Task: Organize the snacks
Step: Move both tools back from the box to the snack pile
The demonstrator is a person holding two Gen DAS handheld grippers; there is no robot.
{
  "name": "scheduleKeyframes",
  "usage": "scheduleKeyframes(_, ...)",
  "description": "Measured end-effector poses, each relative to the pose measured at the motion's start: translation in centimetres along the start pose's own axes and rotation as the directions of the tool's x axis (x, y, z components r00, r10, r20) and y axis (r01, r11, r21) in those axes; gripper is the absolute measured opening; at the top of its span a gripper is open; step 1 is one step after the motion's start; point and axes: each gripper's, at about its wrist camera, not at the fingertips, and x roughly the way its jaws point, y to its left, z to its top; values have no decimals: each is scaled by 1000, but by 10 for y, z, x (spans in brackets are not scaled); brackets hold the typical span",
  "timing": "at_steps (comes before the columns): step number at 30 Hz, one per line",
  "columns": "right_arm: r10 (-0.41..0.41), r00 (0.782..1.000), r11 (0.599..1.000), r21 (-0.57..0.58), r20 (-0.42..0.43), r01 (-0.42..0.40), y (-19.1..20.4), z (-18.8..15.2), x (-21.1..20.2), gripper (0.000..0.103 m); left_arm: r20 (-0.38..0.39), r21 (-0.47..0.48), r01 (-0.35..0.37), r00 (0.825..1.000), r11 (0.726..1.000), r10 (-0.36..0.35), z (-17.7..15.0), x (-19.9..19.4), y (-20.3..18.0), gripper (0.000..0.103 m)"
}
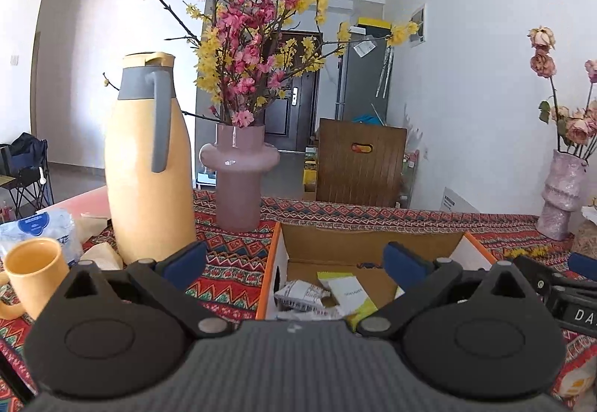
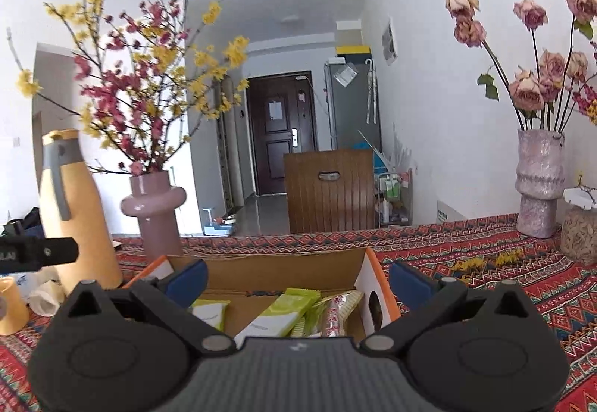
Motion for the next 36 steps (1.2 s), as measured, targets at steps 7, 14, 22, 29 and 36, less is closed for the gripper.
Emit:
scheduleKeyframes(7,24,1000,1000,5,-15,-24,5,-10,-35,103,-19,15,19,1000,1000,-19,-15,-36,10,103)
scheduleKeyframes(14,27,998,1000,6,-57,-27,12,-28,-68,103,-59,20,21,998,1000,-20,-40,-66,26,103)
scheduleKeyframes(22,39,992,999,9,-117,-38,24,-53,-100,103,-103,37,25,994,999,-21,-71,-98,42,103)
scheduleKeyframes(29,52,986,999,13,-156,-50,34,-70,-125,103,-133,34,37,991,999,-32,-90,-117,51,103)
scheduleKeyframes(36,52,982,998,46,-181,-45,40,-86,-146,103,-136,19,56,989,998,-53,-105,-140,65,103)
